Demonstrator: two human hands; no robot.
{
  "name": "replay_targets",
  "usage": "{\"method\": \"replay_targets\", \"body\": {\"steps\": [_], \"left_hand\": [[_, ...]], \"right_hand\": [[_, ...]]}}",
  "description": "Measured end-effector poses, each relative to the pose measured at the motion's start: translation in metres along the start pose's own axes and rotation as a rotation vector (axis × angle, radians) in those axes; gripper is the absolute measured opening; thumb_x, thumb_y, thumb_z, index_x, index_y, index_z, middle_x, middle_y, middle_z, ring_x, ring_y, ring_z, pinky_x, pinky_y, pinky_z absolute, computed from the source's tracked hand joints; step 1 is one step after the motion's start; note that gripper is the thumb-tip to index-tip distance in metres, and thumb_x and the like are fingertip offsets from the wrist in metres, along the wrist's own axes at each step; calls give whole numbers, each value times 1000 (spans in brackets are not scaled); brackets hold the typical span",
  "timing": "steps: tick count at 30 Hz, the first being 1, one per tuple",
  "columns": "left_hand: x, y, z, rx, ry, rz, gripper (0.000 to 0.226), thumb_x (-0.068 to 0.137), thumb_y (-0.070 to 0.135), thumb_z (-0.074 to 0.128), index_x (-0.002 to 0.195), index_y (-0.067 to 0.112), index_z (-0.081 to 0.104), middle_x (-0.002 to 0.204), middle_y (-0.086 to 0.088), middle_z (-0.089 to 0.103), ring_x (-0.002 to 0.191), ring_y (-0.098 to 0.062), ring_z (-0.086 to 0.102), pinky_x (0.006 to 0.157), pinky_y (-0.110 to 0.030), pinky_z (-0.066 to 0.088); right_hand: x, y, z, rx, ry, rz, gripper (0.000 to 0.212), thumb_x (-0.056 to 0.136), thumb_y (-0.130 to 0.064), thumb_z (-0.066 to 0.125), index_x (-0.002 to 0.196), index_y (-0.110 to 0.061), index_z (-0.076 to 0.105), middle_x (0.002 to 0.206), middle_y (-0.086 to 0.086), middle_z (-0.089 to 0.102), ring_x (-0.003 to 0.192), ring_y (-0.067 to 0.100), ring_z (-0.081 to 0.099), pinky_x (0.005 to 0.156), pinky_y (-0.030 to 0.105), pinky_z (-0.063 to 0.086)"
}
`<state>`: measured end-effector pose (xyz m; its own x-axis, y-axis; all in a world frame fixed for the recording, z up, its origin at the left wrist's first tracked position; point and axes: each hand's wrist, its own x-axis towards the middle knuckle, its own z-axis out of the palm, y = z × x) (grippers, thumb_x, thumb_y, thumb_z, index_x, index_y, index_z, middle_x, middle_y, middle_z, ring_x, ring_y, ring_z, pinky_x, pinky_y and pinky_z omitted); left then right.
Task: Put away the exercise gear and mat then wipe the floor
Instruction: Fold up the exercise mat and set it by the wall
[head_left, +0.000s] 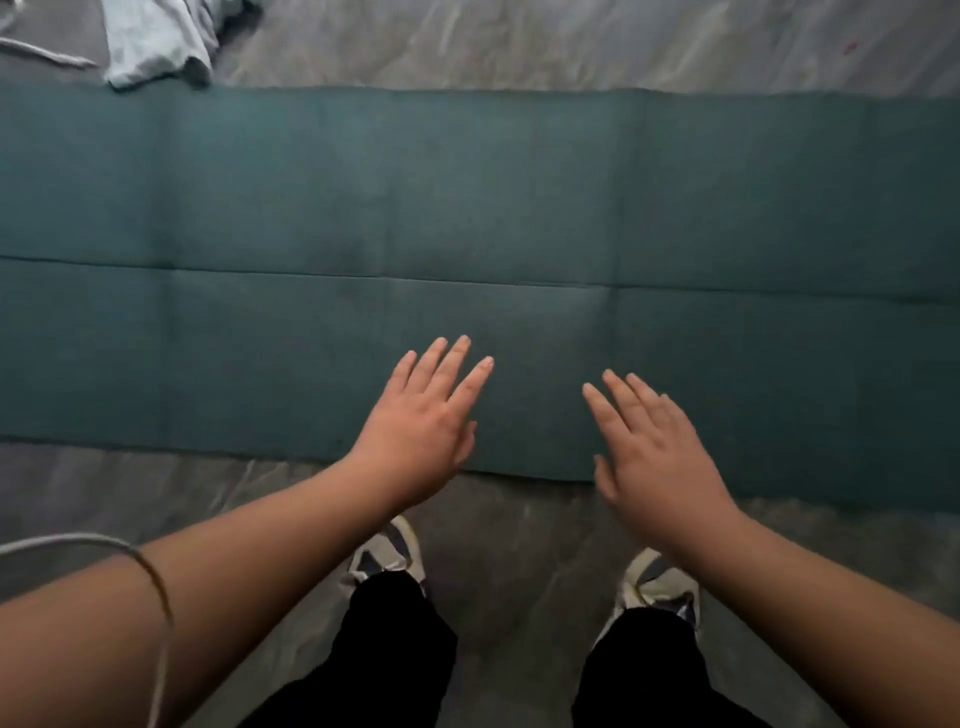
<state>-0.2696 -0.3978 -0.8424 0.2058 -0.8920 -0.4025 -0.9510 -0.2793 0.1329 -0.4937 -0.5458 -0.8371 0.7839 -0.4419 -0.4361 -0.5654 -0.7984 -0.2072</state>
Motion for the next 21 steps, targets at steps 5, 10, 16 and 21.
{"method": "replay_targets", "body": {"steps": [5,10,16,21], "left_hand": [[52,-30,89,129,-83,112,80,88,42,56,155,20,19,162,-14,19,148,-37,17,119,-54,17],[63,-39,138,172,-157,231,83,87,57,53,155,20,22,160,-17,22,148,-39,18,118,-57,19],[58,-27,145,210,-283,354,88,93,67,36,154,28,-15,162,-12,-17,149,-36,-15,117,-61,0],[48,-10,142,165,-319,342,87,94,65,36,153,29,-16,163,-11,-16,149,-34,-15,117,-62,1]], "right_hand": [[50,22,100,-75,-35,-178,80,77,-33,69,149,-16,40,156,15,37,143,36,35,113,53,34],[66,37,154,-198,-133,-298,100,76,-66,60,155,-16,24,161,18,21,149,38,17,116,56,18],[69,45,152,-326,-258,-342,117,70,-69,65,158,-21,7,164,18,1,150,42,3,116,64,14],[68,27,150,-371,-321,-295,107,81,-58,58,157,-20,-8,162,22,-16,148,45,-13,114,69,7]]}}
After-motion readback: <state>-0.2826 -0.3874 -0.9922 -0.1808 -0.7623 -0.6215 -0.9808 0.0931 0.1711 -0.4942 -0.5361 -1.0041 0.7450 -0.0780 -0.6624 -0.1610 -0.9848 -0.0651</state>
